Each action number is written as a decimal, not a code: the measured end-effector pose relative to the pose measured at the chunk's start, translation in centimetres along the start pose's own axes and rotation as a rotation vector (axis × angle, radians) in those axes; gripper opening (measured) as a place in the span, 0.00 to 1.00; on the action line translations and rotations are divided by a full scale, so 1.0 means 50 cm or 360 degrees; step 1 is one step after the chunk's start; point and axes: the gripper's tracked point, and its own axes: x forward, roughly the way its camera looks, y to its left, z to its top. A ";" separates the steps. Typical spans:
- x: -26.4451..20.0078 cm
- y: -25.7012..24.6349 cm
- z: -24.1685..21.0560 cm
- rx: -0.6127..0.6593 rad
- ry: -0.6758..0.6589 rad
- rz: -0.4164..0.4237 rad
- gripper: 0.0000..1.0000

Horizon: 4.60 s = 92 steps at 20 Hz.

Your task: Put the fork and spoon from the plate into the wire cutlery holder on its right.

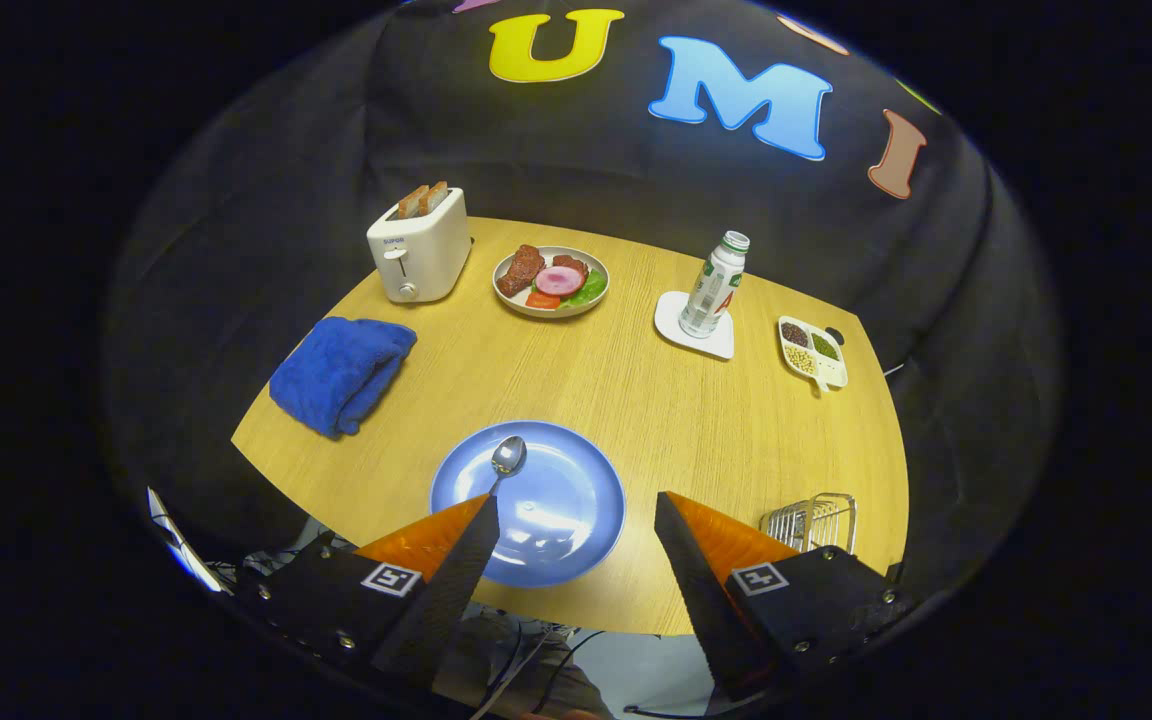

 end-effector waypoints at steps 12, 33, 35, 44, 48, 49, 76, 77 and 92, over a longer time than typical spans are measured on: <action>0.113 0.141 -0.100 0.0165 0.0303 0.0044 0.97; 0.230 0.158 -0.209 0.0220 0.0720 0.0121 0.49; 0.234 0.157 -0.242 0.0165 0.0828 0.0132 0.26; 0.218 0.105 -0.227 -0.0066 0.0919 0.0198 0.06; 0.179 0.067 -0.215 -0.0080 0.0919 0.0177 0.06; 0.171 0.059 -0.213 -0.0083 0.0920 0.0171 0.06; -0.128 -0.378 -0.277 0.0097 0.1199 -0.0281 0.06; -0.133 -0.390 -0.279 0.0096 0.1217 -0.0292 0.06; -0.125 -0.470 -0.302 0.0036 0.1504 -0.0360 0.06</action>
